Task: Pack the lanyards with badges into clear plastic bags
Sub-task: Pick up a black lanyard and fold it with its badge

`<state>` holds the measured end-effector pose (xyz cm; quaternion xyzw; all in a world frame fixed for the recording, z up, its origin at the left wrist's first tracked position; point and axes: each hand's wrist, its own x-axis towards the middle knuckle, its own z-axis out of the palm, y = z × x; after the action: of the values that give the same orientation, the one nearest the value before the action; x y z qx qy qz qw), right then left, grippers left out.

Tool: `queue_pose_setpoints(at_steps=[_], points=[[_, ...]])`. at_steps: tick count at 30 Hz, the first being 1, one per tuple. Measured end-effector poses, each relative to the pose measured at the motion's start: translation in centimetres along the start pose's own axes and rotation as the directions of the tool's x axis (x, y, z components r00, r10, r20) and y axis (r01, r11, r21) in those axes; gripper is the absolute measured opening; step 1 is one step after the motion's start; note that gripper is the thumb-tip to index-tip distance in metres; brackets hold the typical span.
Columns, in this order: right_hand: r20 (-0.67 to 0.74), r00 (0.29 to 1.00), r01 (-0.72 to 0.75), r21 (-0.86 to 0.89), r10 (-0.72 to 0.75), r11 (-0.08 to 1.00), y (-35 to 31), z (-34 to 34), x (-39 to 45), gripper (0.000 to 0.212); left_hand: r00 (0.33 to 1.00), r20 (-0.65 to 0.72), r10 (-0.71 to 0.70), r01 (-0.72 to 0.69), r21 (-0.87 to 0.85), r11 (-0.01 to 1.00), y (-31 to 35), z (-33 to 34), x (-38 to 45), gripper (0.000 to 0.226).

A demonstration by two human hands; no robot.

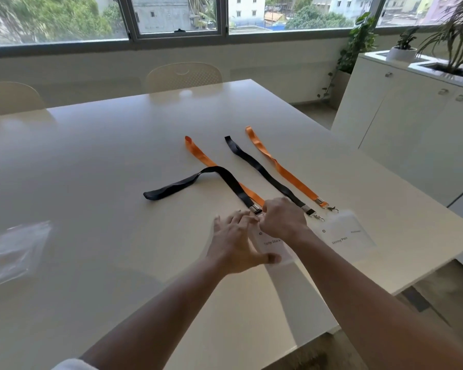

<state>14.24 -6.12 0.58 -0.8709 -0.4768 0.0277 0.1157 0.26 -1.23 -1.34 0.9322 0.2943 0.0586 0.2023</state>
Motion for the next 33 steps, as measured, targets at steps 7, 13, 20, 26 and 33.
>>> queue_pose_setpoints(at_steps=[7, 13, 20, 26, 33], points=[[0.068, 0.998, 0.005, 0.184, -0.017, 0.983, -0.5, -0.5, -0.6, 0.024, 0.993, 0.026, -0.117, 0.12, -0.245, 0.962, -0.3, 0.2, 0.1, 0.101], [0.239, 0.97, -0.147, 0.695, -0.033, 0.704, -1.8, -4.1, -0.6, 0.013, 0.989, -0.009, -0.145, 0.104, -0.652, 0.751, -2.0, -1.1, -1.1, 0.079], [0.297, 0.954, -0.274, 0.917, -0.036, 0.289, -4.1, -3.3, -0.1, 0.012, 0.97, -0.016, -0.244, 0.143, -0.772, 0.619, -4.2, -1.6, -4.5, 0.016], [0.405, 0.873, -0.409, 0.911, -0.274, 0.043, -6.6, -1.2, 0.1, 0.053, 0.934, -0.058, -0.353, 0.133, -0.861, 0.492, -4.3, -3.6, -6.9, 0.017], [0.371, 0.762, -0.435, 0.9, -0.531, 0.006, -9.4, 0.6, 0.6, 0.087, 0.891, -0.084, -0.446, 0.101, -0.922, 0.374, -5.4, -5.6, -8.2, 0.033]])
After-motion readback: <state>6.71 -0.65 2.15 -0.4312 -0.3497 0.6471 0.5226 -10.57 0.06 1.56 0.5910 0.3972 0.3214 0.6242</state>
